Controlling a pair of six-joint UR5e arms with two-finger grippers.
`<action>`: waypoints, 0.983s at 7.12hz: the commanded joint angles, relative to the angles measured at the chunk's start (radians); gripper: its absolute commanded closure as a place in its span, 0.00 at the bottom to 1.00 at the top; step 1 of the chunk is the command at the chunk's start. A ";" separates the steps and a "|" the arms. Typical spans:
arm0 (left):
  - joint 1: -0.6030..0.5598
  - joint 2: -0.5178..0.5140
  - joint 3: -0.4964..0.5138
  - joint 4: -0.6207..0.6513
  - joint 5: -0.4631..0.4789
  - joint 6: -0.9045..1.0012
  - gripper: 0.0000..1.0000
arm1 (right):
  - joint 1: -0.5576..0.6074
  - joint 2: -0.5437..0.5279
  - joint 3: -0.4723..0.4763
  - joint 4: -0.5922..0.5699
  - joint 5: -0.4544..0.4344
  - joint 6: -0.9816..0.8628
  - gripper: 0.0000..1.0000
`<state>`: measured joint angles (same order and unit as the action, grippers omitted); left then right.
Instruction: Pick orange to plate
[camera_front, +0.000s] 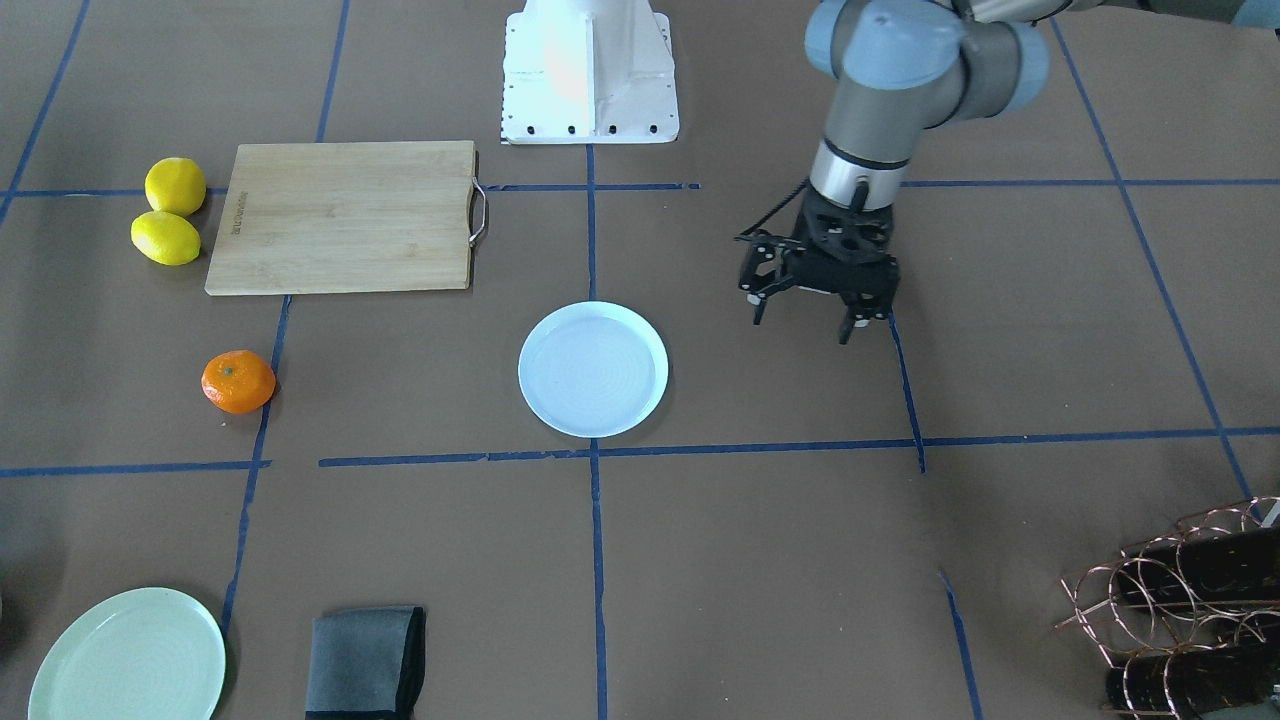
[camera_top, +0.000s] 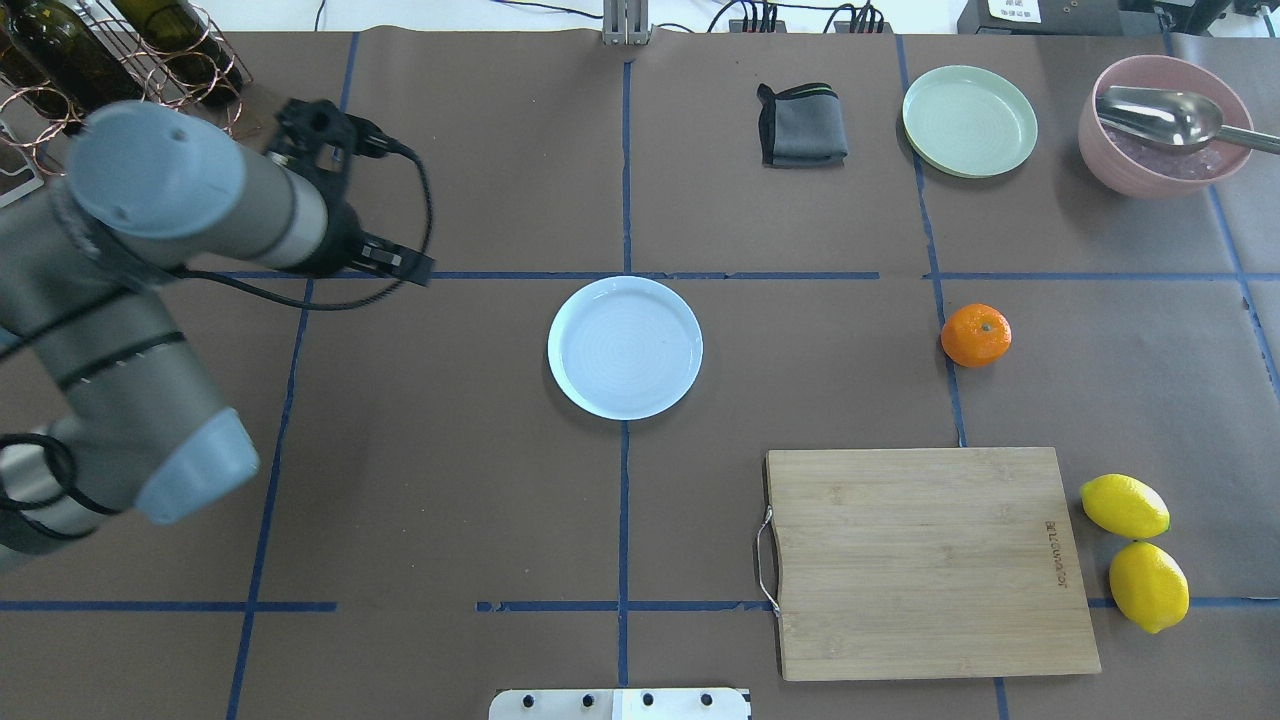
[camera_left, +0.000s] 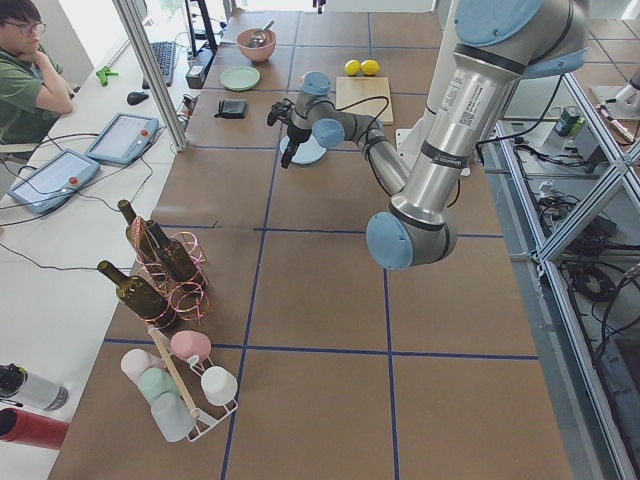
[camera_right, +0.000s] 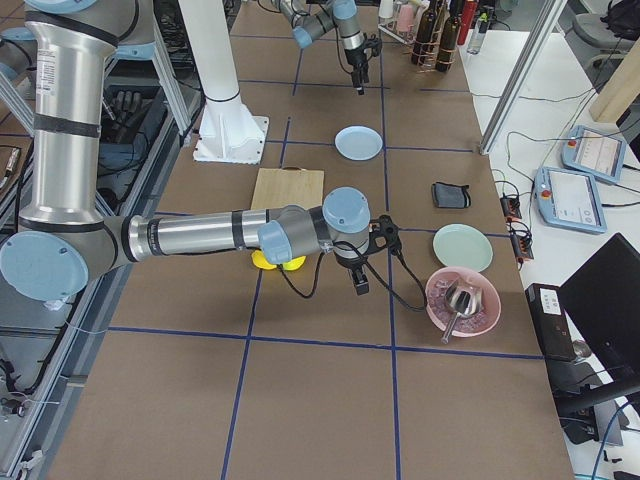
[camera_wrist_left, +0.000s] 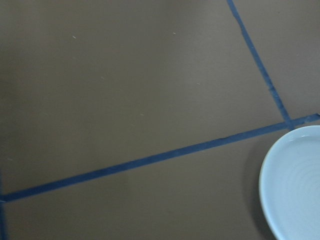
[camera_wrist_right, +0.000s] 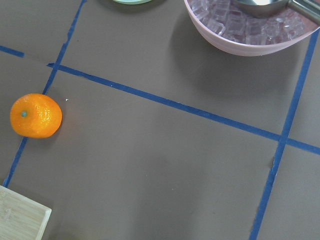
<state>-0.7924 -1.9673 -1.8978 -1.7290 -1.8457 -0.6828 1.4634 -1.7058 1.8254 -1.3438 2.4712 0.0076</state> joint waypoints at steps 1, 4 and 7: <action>-0.311 0.151 -0.017 0.026 -0.163 0.484 0.00 | 0.000 0.000 0.000 0.000 0.000 -0.001 0.00; -0.620 0.330 0.114 0.037 -0.357 0.692 0.00 | 0.000 0.000 0.000 0.000 0.000 -0.002 0.00; -0.722 0.549 0.121 0.028 -0.506 0.707 0.00 | 0.000 0.000 0.003 0.002 0.002 0.000 0.00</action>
<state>-1.4902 -1.4954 -1.7736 -1.7022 -2.3119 0.0137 1.4634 -1.7058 1.8272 -1.3434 2.4726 0.0065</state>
